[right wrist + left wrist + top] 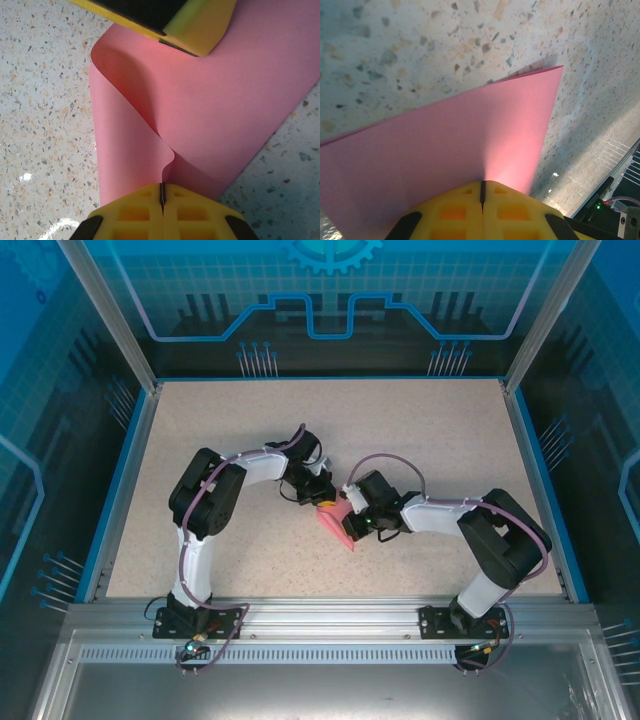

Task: Fold a paper plane with a square sheet of paper (fold left side to right side)
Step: Third fold the triangle at the center of the table.

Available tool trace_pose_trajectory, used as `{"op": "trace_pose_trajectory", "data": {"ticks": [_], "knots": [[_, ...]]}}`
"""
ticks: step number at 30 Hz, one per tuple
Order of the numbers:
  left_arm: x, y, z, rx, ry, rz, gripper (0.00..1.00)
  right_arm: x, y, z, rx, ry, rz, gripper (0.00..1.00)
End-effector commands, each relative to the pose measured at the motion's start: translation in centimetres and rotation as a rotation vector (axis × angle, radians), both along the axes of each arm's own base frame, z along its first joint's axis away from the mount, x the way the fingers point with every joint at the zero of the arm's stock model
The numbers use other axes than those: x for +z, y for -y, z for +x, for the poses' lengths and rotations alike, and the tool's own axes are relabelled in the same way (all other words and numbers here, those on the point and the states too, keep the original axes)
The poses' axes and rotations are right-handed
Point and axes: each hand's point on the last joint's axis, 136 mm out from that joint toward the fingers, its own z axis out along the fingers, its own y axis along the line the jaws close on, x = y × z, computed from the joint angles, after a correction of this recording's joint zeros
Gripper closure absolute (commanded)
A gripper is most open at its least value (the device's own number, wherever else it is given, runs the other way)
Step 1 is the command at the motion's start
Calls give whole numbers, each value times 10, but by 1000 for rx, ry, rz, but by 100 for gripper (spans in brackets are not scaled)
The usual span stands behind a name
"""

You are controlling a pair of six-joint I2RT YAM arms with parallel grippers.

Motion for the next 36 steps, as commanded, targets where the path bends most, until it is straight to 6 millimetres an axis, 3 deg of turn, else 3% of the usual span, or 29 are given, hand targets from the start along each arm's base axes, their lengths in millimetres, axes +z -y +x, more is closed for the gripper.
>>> {"op": "trace_pose_trajectory", "data": {"ticks": [1, 36], "knots": [[-36, -12, -18, -13, -73, 111, 95, -2, 2, 4, -16, -27, -7, 100], [-38, -13, -19, -14, -72, 120, 96, 16, -4, 7, -3, 5, 35, 100]]}}
